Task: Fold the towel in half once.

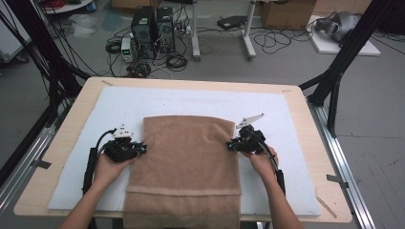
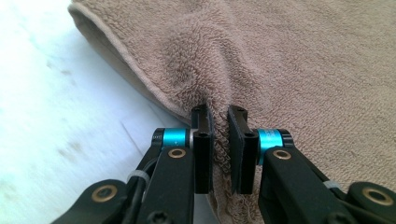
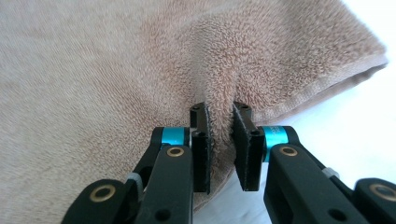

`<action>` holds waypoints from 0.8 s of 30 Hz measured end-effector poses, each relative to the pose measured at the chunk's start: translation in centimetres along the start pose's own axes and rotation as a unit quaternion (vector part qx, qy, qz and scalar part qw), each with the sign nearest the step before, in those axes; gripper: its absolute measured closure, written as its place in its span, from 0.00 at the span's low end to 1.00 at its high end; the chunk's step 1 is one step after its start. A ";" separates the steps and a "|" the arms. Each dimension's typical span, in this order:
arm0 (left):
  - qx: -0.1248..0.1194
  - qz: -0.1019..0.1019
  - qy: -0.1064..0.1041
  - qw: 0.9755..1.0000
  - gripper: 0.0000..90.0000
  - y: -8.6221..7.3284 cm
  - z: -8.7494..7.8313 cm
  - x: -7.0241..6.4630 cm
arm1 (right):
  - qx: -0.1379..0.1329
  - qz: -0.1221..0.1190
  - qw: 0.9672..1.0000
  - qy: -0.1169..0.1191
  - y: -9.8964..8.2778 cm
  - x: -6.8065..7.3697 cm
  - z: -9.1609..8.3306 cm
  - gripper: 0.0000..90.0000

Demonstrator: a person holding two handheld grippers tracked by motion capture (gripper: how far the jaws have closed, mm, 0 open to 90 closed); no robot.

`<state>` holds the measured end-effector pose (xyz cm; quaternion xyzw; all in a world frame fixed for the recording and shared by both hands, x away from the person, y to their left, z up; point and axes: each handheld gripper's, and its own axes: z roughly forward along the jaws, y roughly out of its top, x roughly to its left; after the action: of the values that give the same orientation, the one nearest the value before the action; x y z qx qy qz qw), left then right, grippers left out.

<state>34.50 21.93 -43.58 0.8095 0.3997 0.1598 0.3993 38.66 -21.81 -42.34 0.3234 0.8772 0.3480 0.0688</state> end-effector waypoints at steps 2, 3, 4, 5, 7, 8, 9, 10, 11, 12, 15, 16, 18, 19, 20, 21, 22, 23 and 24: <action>-0.010 0.001 0.009 1.000 0.91 0.9 0.1 0.2 | -0.001 -0.002 1.000 -0.010 0.8 -0.4 -0.3 0.88; -0.012 -0.002 0.014 1.000 0.90 1.4 0.3 0.3 | -0.006 -0.004 1.000 -0.017 1.2 -0.6 -0.4 0.88; -0.018 -0.004 0.020 1.000 0.91 1.9 0.4 0.5 | -0.009 -0.004 1.000 -0.024 1.5 -0.9 -0.6 0.88; -0.020 -0.005 0.023 1.000 0.90 2.3 0.4 0.6 | -0.011 -0.002 1.000 -0.029 1.9 -1.2 -0.7 0.88; -0.029 -0.012 0.030 0.999 0.90 3.3 0.6 1.0 | -0.016 0.002 0.999 -0.038 2.6 -1.8 -1.0 0.88; -0.032 -0.011 0.034 0.999 0.90 3.7 0.7 1.1 | -0.016 0.005 0.999 -0.040 2.9 -2.2 -1.0 0.88; -0.041 -0.016 0.039 0.998 0.90 4.1 0.8 1.2 | -0.019 0.005 0.999 -0.044 3.2 -2.4 -1.0 0.88; -0.040 -0.017 0.041 0.998 0.90 4.5 0.9 1.4 | -0.025 0.002 0.998 -0.052 3.5 -2.6 -1.1 0.88; -0.040 -0.015 0.044 0.998 0.90 4.9 1.0 1.6 | -0.022 0.007 0.998 -0.055 3.9 -2.9 -1.1 0.88; -0.041 -0.015 0.049 0.998 0.90 5.3 1.1 1.8 | -0.023 0.008 0.998 -0.058 4.2 -3.1 -1.2 0.88; -0.038 -0.023 0.051 0.998 0.90 5.5 1.7 2.2 | -0.029 0.012 0.997 -0.065 4.8 -3.6 -1.0 0.85; -0.026 -0.020 0.051 0.998 0.89 5.4 1.9 2.3 | -0.025 0.019 0.997 -0.064 4.7 -3.8 -0.7 0.81; -0.017 -0.024 0.049 0.998 0.78 5.0 1.9 2.5 | -0.006 0.027 0.998 -0.064 4.3 -4.0 -0.2 0.68; -0.021 -0.029 0.043 0.998 0.73 4.8 1.6 2.7 | -0.004 0.027 0.997 -0.069 4.1 -3.9 -0.2 0.66; -0.025 -0.026 0.042 0.998 0.71 4.7 1.1 2.8 | -0.012 0.027 0.997 -0.067 3.8 -3.9 -0.6 0.65; -0.036 -0.028 0.042 0.998 0.68 4.5 0.5 2.9 | -0.023 0.028 0.997 -0.067 3.4 -3.8 -1.1 0.62; -0.039 -0.027 0.038 0.998 0.66 4.4 0.0 3.0 | -0.031 0.031 0.997 -0.065 3.2 -3.6 -1.7 0.60; -0.042 -0.024 0.037 0.998 0.64 4.2 -0.5 3.0 | -0.041 0.026 0.997 -0.063 2.9 -3.4 -2.4 0.60; -0.041 -0.022 0.035 0.998 0.63 4.1 -0.9 2.9 | -0.048 0.021 0.997 -0.062 2.7 -3.0 -3.0 0.59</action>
<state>37.92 23.20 -40.05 0.7773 0.4242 0.1960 0.4212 41.39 -23.86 -38.68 0.3592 0.8466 0.3704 0.1309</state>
